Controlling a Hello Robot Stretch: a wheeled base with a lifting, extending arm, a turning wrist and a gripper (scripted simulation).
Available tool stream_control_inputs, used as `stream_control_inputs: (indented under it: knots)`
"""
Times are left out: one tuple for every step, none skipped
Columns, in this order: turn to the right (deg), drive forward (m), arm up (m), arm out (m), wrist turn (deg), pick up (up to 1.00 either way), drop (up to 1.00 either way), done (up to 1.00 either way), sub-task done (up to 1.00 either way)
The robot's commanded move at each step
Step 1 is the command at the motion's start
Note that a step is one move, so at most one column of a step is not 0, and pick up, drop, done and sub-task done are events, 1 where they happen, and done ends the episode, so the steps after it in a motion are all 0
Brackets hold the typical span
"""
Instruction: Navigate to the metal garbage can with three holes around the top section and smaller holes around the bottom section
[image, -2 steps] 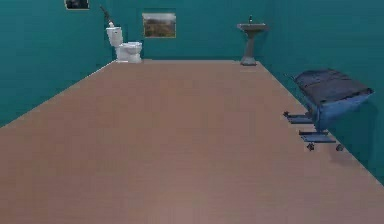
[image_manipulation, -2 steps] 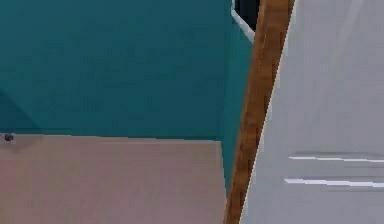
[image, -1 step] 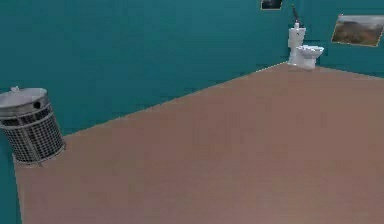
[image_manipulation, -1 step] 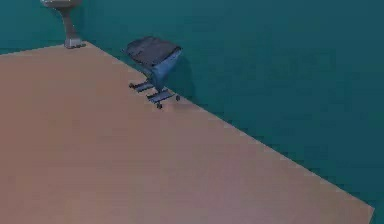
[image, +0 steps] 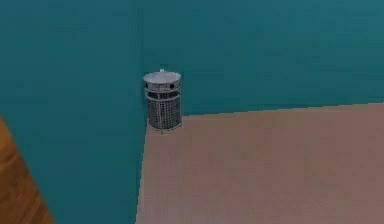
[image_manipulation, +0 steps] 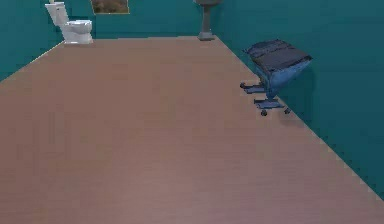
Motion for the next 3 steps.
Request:
stream_control_inputs:
  knots:
    - [0.0, 1.00, 0.00, 0.00, 0.0, 0.00, 0.00, 0.00, 0.00]
    - [0.0, 0.40, 0.00, 0.00, 0.0, 0.00, 0.00, 0.00, 0.00]
    - [-18.0, 0.00, 0.00, 0.00, 0.0, 0.00, 0.00, 0.00, 0.00]
